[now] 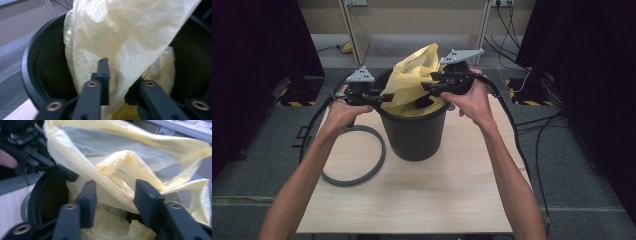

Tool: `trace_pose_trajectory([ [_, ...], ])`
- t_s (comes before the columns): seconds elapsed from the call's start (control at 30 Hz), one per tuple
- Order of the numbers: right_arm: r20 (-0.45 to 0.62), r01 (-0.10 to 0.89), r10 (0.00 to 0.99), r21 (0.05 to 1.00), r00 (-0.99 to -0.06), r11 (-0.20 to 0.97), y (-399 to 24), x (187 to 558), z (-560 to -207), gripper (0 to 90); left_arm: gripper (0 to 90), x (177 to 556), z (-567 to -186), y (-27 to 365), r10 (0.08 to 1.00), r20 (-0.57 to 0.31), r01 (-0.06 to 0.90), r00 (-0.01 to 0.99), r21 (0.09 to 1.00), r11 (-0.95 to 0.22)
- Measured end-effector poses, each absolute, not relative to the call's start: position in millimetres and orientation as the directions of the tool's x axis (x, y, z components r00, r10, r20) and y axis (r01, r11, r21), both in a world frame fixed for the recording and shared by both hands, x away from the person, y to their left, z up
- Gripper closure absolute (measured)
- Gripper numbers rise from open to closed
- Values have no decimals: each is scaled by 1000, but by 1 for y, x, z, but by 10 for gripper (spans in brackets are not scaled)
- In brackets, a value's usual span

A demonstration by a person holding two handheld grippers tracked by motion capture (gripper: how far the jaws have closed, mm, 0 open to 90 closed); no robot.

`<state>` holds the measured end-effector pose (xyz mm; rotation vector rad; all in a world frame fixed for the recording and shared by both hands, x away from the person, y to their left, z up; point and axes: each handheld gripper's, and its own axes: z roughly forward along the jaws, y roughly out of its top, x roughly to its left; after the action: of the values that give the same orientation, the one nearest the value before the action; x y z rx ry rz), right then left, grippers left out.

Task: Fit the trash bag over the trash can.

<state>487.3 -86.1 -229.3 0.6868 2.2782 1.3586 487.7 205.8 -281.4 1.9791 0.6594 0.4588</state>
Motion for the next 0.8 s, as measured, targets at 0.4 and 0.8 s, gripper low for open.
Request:
trace_pose_trajectory([
  [0.4,-145,191,524,824,-839,533,-48,491,-259,828,345,478,-246,204,658,9,254,753,918,-304],
  [0.8,-157,169,494,816,-855,553,-47,480,-262,855,399,504,-236,202,679,-162,339,716,931,-136],
])
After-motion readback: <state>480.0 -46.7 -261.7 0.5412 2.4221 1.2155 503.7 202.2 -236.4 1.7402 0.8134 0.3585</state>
